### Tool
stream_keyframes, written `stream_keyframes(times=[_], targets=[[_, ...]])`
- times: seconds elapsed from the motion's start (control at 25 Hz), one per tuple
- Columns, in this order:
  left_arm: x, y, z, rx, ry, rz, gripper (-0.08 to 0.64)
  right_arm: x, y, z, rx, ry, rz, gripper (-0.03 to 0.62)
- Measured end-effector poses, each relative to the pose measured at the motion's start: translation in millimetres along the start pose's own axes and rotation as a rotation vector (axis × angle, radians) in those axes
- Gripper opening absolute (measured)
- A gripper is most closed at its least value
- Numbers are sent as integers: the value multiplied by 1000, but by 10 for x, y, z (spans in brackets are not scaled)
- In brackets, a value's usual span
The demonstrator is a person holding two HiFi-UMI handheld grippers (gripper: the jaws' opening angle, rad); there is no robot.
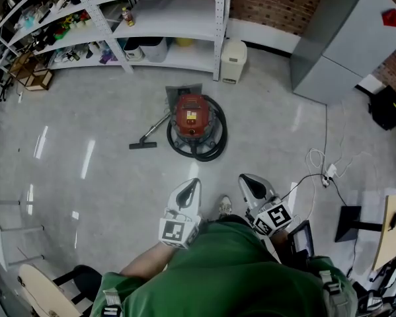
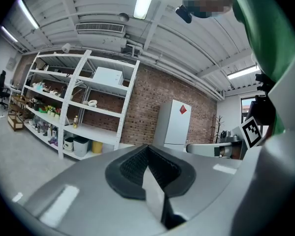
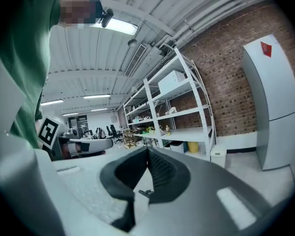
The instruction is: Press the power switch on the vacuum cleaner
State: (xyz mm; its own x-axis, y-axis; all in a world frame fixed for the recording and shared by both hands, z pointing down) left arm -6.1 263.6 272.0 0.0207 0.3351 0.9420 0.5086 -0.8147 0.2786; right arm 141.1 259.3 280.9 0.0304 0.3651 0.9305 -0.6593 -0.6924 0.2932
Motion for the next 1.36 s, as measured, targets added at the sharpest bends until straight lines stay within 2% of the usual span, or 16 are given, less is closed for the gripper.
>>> stream_keyframes(times=[0.32,0.76,1.36], targets=[[53,-75,-44,-26,-2,27,9,-33,-10,-158,-42,-51,-1,3],[154,-211,-40,-31,-9,25,9,68,-23,-292,-43,-76,-20,3],[110,-252,-91,-22,-12,22,9,27,85,-325,-44,-91,-21,2]])
Point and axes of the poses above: the fingertips, and each gripper's own axes: y forward along the fingers, z to its right, x out of its underside, the point moved 1 cm from there along -y, backward along the fingers, and after that the axes turned 10 degrees about -z, right-handed, at the moved point
